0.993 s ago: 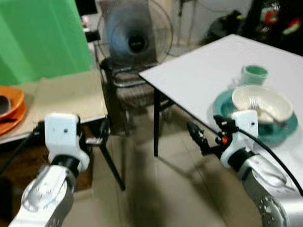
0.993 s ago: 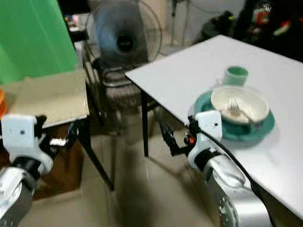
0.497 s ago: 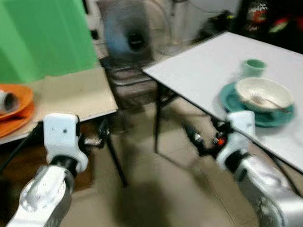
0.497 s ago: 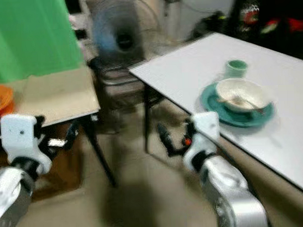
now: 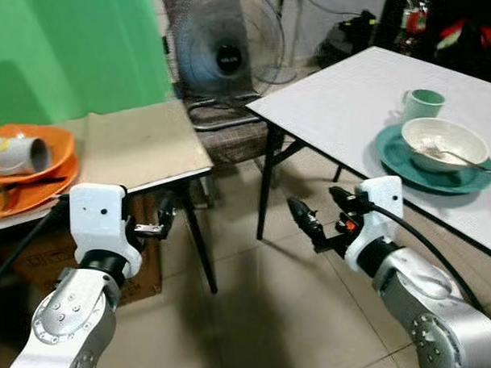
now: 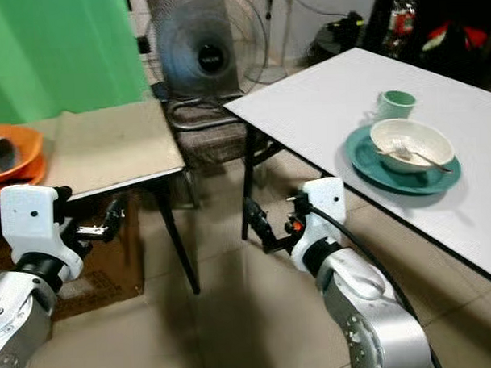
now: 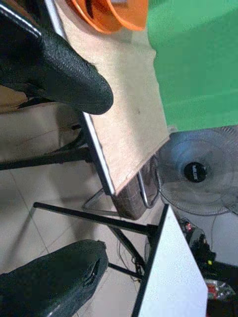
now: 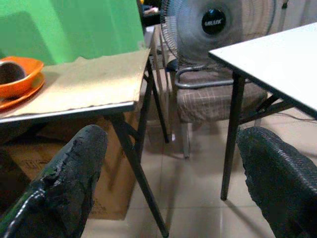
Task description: Setting the table
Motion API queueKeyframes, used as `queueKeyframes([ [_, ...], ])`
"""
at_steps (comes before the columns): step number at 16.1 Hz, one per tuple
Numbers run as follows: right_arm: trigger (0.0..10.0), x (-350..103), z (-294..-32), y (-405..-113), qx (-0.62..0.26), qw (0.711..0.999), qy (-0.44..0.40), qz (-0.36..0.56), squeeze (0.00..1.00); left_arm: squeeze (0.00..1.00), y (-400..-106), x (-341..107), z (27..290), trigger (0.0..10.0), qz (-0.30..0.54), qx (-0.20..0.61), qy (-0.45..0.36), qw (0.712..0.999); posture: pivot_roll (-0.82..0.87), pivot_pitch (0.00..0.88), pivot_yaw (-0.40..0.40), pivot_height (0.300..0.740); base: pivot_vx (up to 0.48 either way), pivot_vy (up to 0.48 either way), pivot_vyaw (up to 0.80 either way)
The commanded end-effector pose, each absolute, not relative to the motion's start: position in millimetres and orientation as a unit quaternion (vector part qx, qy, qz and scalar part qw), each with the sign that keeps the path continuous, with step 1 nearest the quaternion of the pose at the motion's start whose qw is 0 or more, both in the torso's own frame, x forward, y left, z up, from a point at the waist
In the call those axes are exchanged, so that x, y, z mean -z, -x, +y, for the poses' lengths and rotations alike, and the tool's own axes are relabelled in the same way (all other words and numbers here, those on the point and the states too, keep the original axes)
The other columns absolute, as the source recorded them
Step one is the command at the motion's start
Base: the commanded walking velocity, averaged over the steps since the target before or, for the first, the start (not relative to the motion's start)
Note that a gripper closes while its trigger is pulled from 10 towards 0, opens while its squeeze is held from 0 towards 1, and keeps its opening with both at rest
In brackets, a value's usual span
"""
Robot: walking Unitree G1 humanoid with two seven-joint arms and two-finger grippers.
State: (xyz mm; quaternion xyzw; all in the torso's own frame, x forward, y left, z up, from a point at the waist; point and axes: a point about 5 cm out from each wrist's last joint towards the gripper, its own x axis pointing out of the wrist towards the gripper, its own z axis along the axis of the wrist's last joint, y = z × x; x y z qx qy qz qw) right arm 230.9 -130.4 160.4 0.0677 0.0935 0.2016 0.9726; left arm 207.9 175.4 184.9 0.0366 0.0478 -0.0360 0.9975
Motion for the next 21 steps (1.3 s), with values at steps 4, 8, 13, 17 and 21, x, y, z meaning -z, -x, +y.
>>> queueKeyframes([
  [4, 10.0, -158.7, -129.7, -230.7, -0.205, 0.971, -0.071, 0.101, 0.00, 0.00, -207.0, -185.5, 175.4, 10.0, 0.051, 0.037, -0.040, 0.997, 0.02, 0.032, 0.027, 0.740, 0.000, 0.316, 0.00],
  [8, 10.0, -158.2, -129.8, -231.0, -0.206, 0.971, -0.070, 0.103, 0.00, 0.00, -206.8, -185.2, 175.1, 10.0, 0.052, 0.039, -0.040, 0.997, 0.02, 0.030, 0.027, 0.740, 0.000, 0.321, 0.00],
  [13, 10.0, -156.5, -128.5, -230.1, -0.208, 0.970, -0.072, 0.106, 0.00, 0.00, -205.9, -185.2, 175.2, 10.0, 0.053, 0.042, -0.042, 0.997, 0.02, 0.024, 0.026, 0.740, 0.000, 0.319, 0.00],
  [17, 10.0, -155.1, -127.8, -229.4, -0.210, 0.969, -0.072, 0.111, 0.00, 0.00, -205.3, -185.2, 175.0, 10.0, 0.052, 0.040, -0.035, 0.997, 0.02, 0.021, 0.026, 0.740, 0.000, 0.239, 0.00],
  [21, 10.0, -153.9, -127.4, -229.9, -0.213, 0.968, -0.068, 0.114, 0.00, 0.00, -207.7, -186.0, 175.6, 10.0, 0.047, 0.026, -0.026, 0.998, 0.02, 0.017, 0.026, 0.740, 0.000, 0.000, 0.00],
])
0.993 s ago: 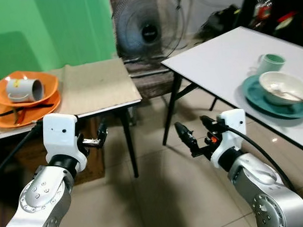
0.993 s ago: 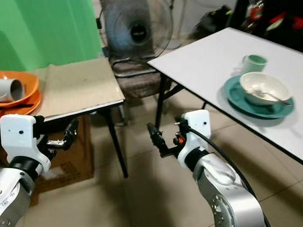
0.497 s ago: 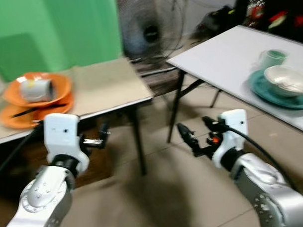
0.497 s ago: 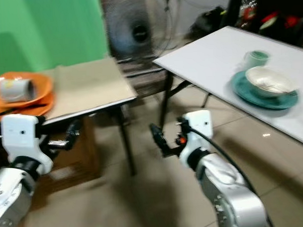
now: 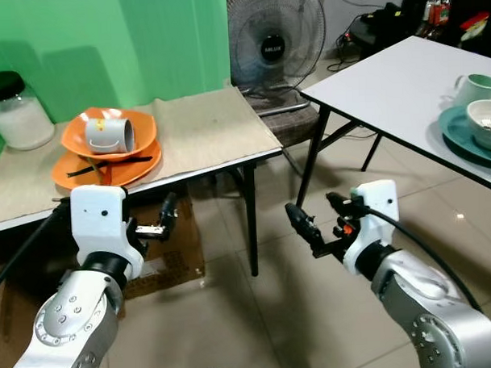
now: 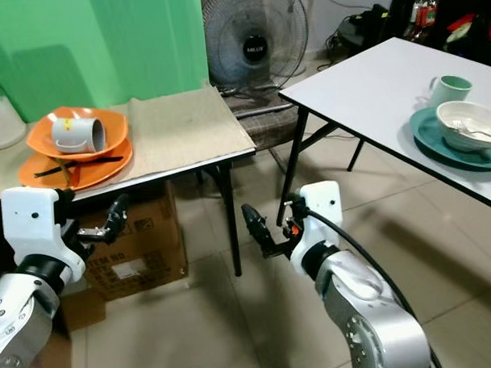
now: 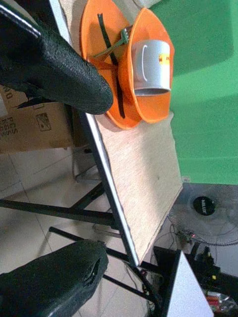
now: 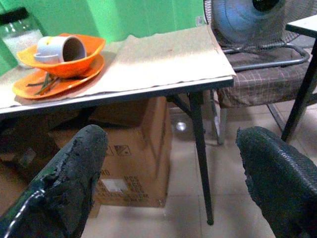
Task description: Setting the table
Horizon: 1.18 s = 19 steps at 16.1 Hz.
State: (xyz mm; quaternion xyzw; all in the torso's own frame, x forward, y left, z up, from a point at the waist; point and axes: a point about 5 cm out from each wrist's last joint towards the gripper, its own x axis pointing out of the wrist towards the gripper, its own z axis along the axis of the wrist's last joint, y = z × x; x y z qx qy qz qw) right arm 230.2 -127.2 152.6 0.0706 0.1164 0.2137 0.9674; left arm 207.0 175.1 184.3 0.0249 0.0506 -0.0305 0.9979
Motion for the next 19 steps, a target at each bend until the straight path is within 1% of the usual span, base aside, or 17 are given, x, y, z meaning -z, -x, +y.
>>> queueKeyframes([
  [1, 10.0, -154.1, -127.3, -230.5, -0.214, 0.969, -0.059, 0.112, 0.00, 0.00, -208.7, -187.1, 176.7, 10.0, 0.042, 0.020, -0.025, 0.999, 0.02, 0.017, 0.027, 0.740, 0.000, 0.000, 0.00],
  [2, 10.0, -154.2, -127.2, -231.0, -0.214, 0.969, -0.053, 0.110, 0.00, 0.00, -209.4, -188.3, 178.0, 10.0, 0.036, 0.014, -0.024, 0.999, 0.02, 0.017, 0.027, 0.740, 0.000, 0.000, 0.00],
  [4, 10.0, -156.0, -127.1, -233.5, -0.215, 0.970, -0.045, 0.104, 0.00, 0.00, -210.6, -190.0, 182.8, 10.0, 0.028, -0.001, -0.022, 0.999, 0.02, 0.019, 0.029, 0.740, 0.326, 0.000, 0.00],
  [9, 10.0, -156.6, -131.0, -238.3, -0.198, 0.974, -0.048, 0.096, 0.00, 0.00, -210.3, -188.4, 184.1, 10.0, 0.032, -0.002, -0.037, 0.999, 0.03, 0.019, 0.029, 0.740, 0.343, 0.000, 0.00],
  [12, 10.0, -157.6, -129.0, -241.4, -0.213, 0.972, -0.036, 0.092, 0.00, 0.00, -210.8, -188.2, 182.6, 10.0, 0.031, -0.001, -0.042, 0.999, 0.03, 0.018, 0.025, 0.740, 0.347, 0.000, 0.00],
  [19, 10.0, -155.0, -123.5, -242.4, -0.231, 0.968, -0.039, 0.092, 0.00, 0.00, -209.4, -189.4, 184.5, 10.0, 0.027, -0.004, -0.047, 0.998, 0.04, 0.016, 0.022, 0.740, 0.381, 0.000, 0.78],
])
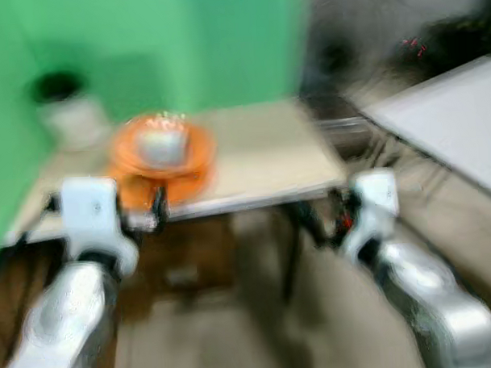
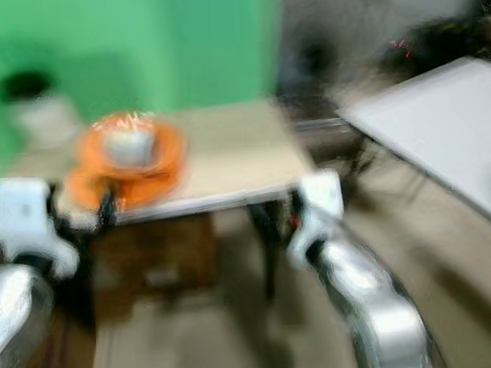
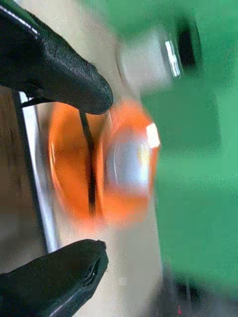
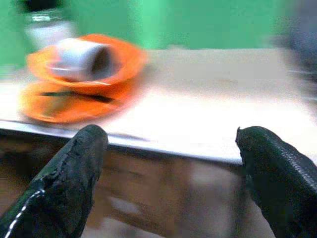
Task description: Setting the table
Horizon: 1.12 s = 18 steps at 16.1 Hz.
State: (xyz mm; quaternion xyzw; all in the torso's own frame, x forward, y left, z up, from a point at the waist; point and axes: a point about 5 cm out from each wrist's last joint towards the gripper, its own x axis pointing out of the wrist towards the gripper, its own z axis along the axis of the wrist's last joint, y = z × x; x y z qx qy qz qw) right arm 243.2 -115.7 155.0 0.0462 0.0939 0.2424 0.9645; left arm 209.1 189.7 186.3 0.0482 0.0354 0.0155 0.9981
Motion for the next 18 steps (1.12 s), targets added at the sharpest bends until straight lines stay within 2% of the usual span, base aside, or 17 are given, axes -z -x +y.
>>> queueKeyframes([
  [1, 10.0, -154.3, -123.2, -242.5, -0.231, 0.968, -0.040, 0.092, 0.00, 0.00, -209.6, -189.5, 184.6, 10.0, 0.027, -0.003, -0.051, 0.998, 0.04, 0.015, 0.023, 0.740, 0.394, 0.000, 0.80],
  [2, 10.0, -153.4, -123.5, -242.7, -0.229, 0.968, -0.041, 0.092, 0.00, 0.00, -210.2, -189.9, 184.2, 10.0, 0.026, 0.000, -0.056, 0.998, 0.04, 0.013, 0.025, 0.740, 0.386, 0.000, 0.80],
  [9, 10.0, -152.5, -132.8, -253.3, -0.179, 0.979, -0.058, 0.085, 0.00, 0.00, -219.7, -184.1, 182.3, 10.0, 0.030, 0.034, -0.066, 0.997, 0.00, 0.000, 0.042, 0.740, 0.390, 0.000, 0.00],
  [13, 10.0, -152.9, -140.7, -258.7, -0.178, 0.979, -0.057, 0.085, 0.00, 0.00, -227.8, -178.7, 176.7, 10.0, 0.029, 0.062, -0.060, 0.996, -0.02, 0.000, 0.031, 0.740, 0.359, 0.000, 0.00],
  [17, 10.0, -152.9, -151.6, -265.3, -0.176, 0.979, -0.058, 0.086, 0.00, 0.00, -228.7, -172.1, 168.6, 10.0, 0.037, 0.096, -0.062, 0.993, -0.03, 0.000, 0.035, 0.740, 0.000, 0.000, 0.00],
  [18, 10.0, -156.8, -153.6, -268.3, -0.187, 0.977, -0.068, 0.078, 1.00, 0.00, -230.9, -171.4, 165.8, 10.0, 0.038, 0.114, -0.064, 0.991, -0.04, 0.000, 0.043, 0.740, 0.000, 0.000, 0.00],
])
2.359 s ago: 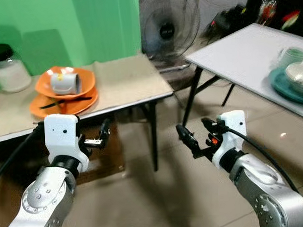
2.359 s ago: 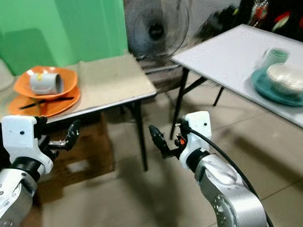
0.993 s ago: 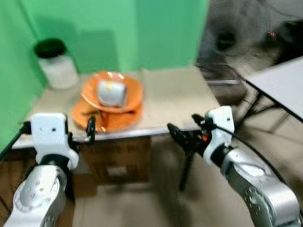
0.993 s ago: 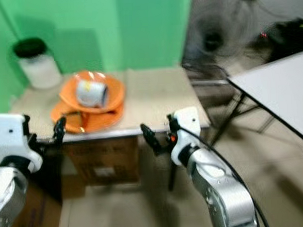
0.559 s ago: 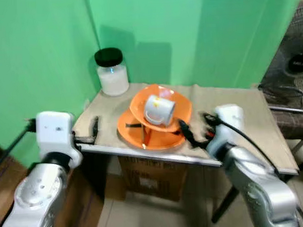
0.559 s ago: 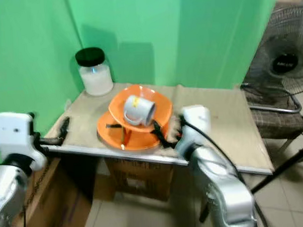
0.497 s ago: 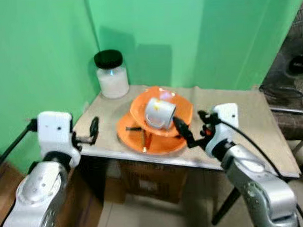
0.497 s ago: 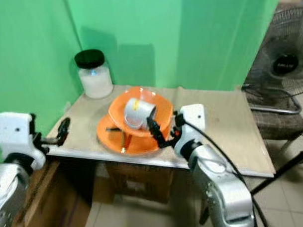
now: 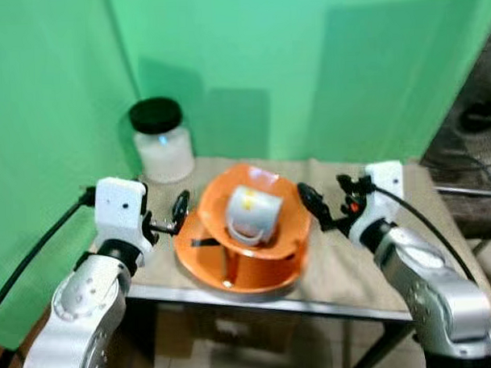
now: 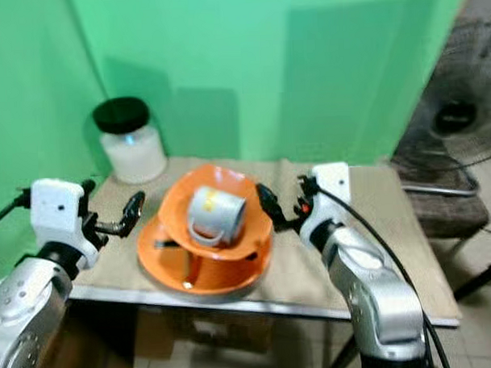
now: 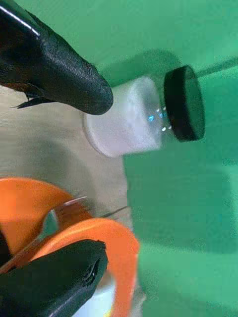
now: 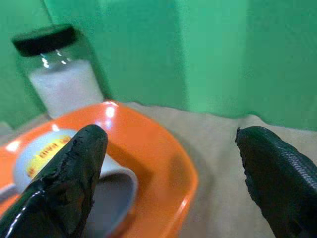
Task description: Setting the table
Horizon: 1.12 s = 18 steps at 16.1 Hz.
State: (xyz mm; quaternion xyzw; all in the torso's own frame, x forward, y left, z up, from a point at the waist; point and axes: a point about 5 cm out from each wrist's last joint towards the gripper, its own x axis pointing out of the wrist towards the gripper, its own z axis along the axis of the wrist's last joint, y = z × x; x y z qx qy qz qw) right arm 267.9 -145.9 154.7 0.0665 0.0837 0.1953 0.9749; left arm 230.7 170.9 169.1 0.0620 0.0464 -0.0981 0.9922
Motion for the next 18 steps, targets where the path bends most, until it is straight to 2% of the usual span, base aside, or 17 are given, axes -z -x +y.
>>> queueKeyframes([
  [1, 10.0, -158.5, -154.2, -268.6, -0.199, 0.975, -0.072, 0.075, 1.00, 0.00, -232.7, -171.2, 163.4, 10.0, 0.039, 0.126, -0.065, 0.989, -0.05, 0.000, 0.046, 0.740, 0.000, 0.000, 0.00],
  [3, 10.0, -158.5, -156.6, -267.4, -0.212, 0.972, -0.062, 0.080, 1.00, 0.00, -234.3, -170.7, 158.2, 10.0, 0.039, 0.142, -0.060, 0.987, -0.06, 0.000, 0.042, 0.740, 0.000, 0.000, 0.00],
  [7, 10.0, -153.8, -157.5, -252.5, -0.230, 0.967, -0.068, 0.086, 1.00, 0.00, -233.2, -163.7, 154.4, 10.0, 0.031, 0.083, -0.044, 0.995, -0.05, 0.000, -0.011, 0.740, 0.000, 0.000, 0.00],
  [10, 10.0, -148.5, -157.6, -244.7, -0.237, 0.964, -0.069, 0.096, 1.00, 0.00, -230.8, -164.5, 144.4, 10.0, 0.024, 0.087, -0.040, 0.995, -0.06, 0.000, -0.015, 0.740, 0.000, 0.000, 0.00],
  [12, 10.0, -147.3, -155.9, -244.4, -0.235, 0.965, -0.061, 0.101, 1.00, 0.00, -228.8, -163.5, 141.6, 10.0, 0.022, 0.088, -0.043, 0.995, -0.06, 0.000, -0.018, 0.740, 0.000, -0.381, 0.00],
  [13, 10.0, -147.0, -155.4, -243.8, -0.237, 0.964, -0.060, 0.102, 0.85, 0.00, -228.4, -162.9, 141.5, 10.0, 0.023, 0.087, -0.044, 0.995, -0.06, 0.000, -0.019, 0.740, 0.000, -0.480, 0.00],
  [14, 10.0, -146.5, -154.6, -243.0, -0.240, 0.963, -0.058, 0.103, 0.00, 0.00, -228.4, -163.0, 141.2, 10.0, 0.024, 0.087, -0.046, 0.995, -0.06, 0.000, -0.019, 0.740, 0.000, -0.480, 0.00],
  [18, 10.0, -145.2, -153.3, -243.1, -0.245, 0.962, -0.056, 0.104, 0.00, 0.00, -228.0, -162.2, 141.8, 10.0, 0.025, 0.090, -0.053, 0.994, -0.06, 0.000, -0.017, 0.740, 0.000, -0.480, 0.00],
])
